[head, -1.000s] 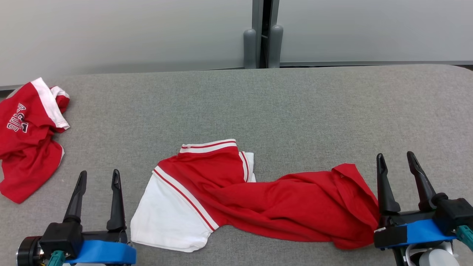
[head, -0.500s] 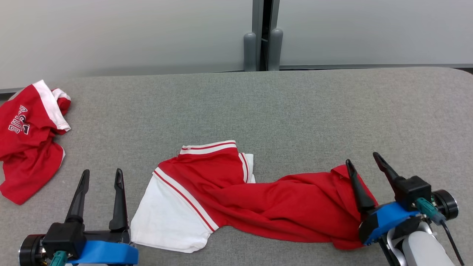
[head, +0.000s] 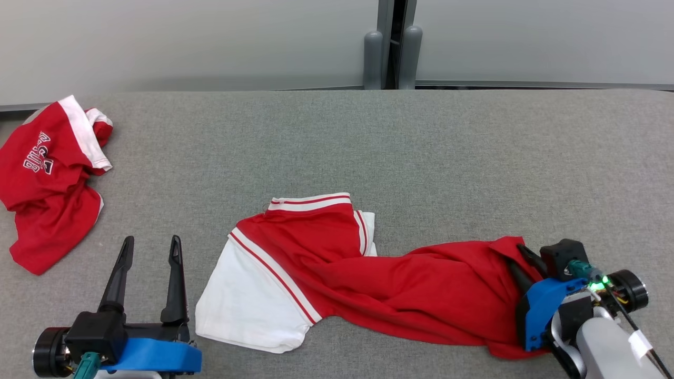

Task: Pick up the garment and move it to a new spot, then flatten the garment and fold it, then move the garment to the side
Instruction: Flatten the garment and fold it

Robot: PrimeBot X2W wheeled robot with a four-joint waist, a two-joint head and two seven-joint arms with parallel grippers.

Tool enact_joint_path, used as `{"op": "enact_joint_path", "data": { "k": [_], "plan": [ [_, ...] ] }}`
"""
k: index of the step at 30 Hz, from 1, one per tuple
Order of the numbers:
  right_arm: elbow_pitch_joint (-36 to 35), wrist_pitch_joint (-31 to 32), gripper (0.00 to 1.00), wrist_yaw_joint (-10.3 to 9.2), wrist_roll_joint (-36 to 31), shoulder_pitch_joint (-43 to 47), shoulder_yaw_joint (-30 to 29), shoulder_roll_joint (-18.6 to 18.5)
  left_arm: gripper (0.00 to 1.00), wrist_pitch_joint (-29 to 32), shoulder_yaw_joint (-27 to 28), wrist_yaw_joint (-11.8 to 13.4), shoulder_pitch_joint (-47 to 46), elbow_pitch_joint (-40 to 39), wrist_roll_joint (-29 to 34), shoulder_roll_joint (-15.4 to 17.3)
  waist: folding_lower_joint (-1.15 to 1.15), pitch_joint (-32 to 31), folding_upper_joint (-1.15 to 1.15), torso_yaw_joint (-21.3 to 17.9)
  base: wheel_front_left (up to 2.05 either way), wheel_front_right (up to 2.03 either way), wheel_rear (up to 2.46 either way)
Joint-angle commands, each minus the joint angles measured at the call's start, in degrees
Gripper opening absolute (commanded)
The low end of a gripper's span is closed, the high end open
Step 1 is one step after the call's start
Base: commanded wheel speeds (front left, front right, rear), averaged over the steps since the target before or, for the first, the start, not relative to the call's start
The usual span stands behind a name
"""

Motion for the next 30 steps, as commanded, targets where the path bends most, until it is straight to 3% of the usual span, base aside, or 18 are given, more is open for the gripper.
{"op": "enact_joint_path", "data": {
  "k": [1,8,13,25,30],
  "plan": [
    [-0.21,-1.09,0.0,-0.03,0.07,-2.03,-0.62,-0.89,1.0,-0.18,0.09,0.08,-0.67,0.09,-0.15,0.07,0.0,0.26,0.0,0.14,0.0,0.0,0.0],
    [-2.2,-8.67,0.0,-0.03,-3.36,-5.75,-6.06,-1.08,1.0,-0.18,-0.04,0.57,-1.18,0.17,-0.63,0.06,0.0,0.55,0.0,0.14,0.0,0.0,0.0],
    [-3.73,-12.92,0.0,-0.02,-2.04,-10.42,-9.84,0.39,1.0,-0.18,-0.33,0.52,-1.5,0.26,-0.92,0.07,0.0,0.58,0.0,-0.03,0.0,0.0,0.0],
    [-1.08,-15.18,0.0,-0.03,-2.94,-21.47,-7.51,-1.33,1.0,-0.18,-2.22,0.89,-3.79,0.15,-1.7,0.07,0.0,3.97,0.0,2.1,0.0,0.0,0.0],
    [3.11,-15.79,0.0,-0.03,-3.47,-28.0,-7.06,-2.52,1.0,-0.18,-3.46,1.32,-5.16,-0.1,-2.37,0.07,0.0,6.42,0.0,3.75,0.0,0.0,0.0]
  ]
}}
